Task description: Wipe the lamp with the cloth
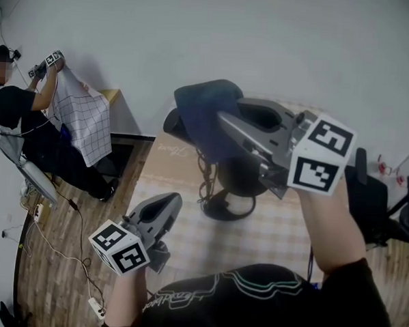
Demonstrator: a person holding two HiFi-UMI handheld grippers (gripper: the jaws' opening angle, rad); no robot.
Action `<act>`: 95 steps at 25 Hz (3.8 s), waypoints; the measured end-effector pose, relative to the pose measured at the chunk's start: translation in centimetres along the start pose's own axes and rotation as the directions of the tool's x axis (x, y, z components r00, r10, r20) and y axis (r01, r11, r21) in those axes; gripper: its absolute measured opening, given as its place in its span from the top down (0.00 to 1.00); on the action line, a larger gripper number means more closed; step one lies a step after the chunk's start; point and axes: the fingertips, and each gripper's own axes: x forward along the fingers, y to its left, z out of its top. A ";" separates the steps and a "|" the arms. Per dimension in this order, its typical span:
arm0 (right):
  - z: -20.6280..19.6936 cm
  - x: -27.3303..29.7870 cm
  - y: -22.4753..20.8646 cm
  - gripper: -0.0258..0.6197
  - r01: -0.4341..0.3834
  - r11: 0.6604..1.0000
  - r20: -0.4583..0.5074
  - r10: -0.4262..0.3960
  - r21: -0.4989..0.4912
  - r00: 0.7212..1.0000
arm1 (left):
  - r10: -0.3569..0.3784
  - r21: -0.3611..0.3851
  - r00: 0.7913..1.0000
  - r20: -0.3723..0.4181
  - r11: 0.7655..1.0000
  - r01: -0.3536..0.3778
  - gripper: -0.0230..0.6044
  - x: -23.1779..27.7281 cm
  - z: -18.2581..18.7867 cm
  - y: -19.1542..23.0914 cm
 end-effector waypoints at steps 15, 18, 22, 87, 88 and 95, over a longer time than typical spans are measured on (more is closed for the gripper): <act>-3.7 1.8 -2.5 0.87 0.020 1.000 -0.085 -0.021 -0.010 0.996 | 0.017 -0.008 1.000 -0.003 1.000 -0.017 0.96 -0.1 -0.4 0.8; -4.5 1.6 -2.8 0.87 0.024 1.000 -0.094 -0.024 0.001 0.995 | 0.014 -0.014 1.000 -0.009 1.000 -0.014 0.96 0.1 -0.5 1.1; -6.0 0.6 -3.4 0.87 0.033 0.999 -0.118 -0.031 0.023 0.993 | 0.010 -0.021 1.000 -0.017 1.000 -0.010 0.96 0.3 -0.7 1.3; -10.1 -8.9 -9.6 0.87 0.094 0.988 -0.259 -0.059 0.122 0.964 | -0.055 0.021 0.994 -0.094 0.998 0.057 0.96 4.6 -1.9 -1.3; -9.5 -8.2 -9.2 0.87 0.076 0.991 -0.248 -0.047 0.109 0.968 | -0.056 0.025 0.994 -0.093 0.998 0.059 0.96 4.6 -1.8 -1.3; -5.0 -3.6 -7.7 0.87 0.002 0.995 -0.149 0.014 0.104 0.989 | -0.052 0.037 0.995 -0.090 0.998 0.056 0.96 3.8 -1.1 -1.0</act>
